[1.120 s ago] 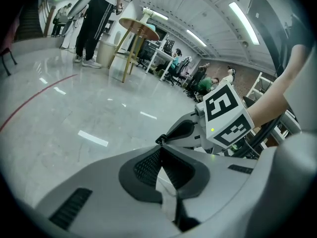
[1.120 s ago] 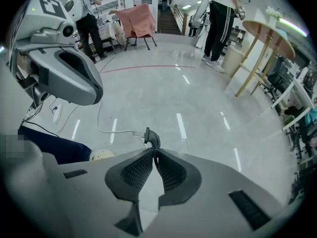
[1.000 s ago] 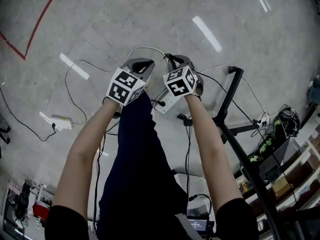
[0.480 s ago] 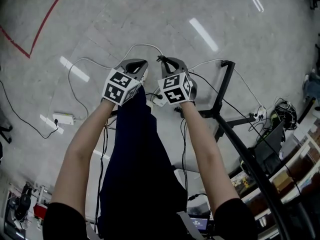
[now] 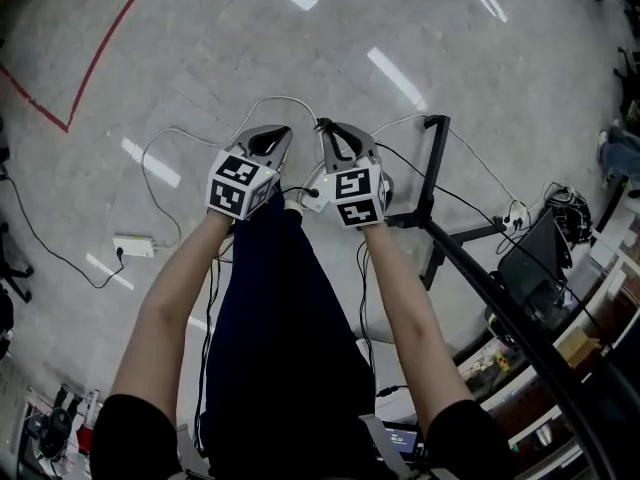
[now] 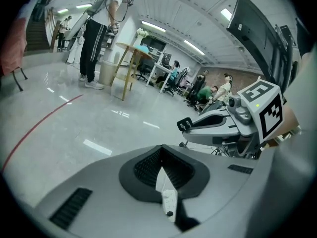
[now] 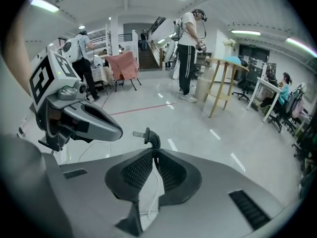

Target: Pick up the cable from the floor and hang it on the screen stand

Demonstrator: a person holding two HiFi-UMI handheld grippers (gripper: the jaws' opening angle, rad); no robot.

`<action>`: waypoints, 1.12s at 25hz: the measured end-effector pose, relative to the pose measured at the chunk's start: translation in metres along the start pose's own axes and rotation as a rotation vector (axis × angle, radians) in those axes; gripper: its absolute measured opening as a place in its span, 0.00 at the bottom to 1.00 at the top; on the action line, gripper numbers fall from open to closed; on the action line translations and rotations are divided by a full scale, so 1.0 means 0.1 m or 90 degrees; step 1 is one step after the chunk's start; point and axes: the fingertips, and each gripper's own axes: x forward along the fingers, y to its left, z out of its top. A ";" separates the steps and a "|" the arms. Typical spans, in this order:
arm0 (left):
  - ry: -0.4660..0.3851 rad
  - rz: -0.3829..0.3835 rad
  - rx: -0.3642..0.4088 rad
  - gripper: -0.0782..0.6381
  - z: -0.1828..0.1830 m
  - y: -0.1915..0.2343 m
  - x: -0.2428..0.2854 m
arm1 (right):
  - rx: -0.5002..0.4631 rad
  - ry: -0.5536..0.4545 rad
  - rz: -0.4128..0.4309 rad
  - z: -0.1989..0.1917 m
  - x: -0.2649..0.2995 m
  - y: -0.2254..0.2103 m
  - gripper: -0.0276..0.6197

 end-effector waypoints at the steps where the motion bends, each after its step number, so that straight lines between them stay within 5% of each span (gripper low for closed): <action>1: -0.007 0.001 0.008 0.12 0.07 -0.06 -0.05 | 0.007 -0.009 -0.004 0.04 -0.10 -0.01 0.13; 11: -0.067 -0.030 0.053 0.12 0.78 -0.72 -0.51 | 0.067 -0.111 -0.044 0.59 -1.05 -0.03 0.13; 23: -0.089 -0.099 0.027 0.12 1.15 -1.59 -1.00 | 0.106 -0.228 -0.120 1.18 -2.26 -0.07 0.13; 28: -0.096 -0.115 0.066 0.12 1.37 -1.98 -1.20 | 0.097 -0.256 -0.154 1.30 -2.76 -0.06 0.13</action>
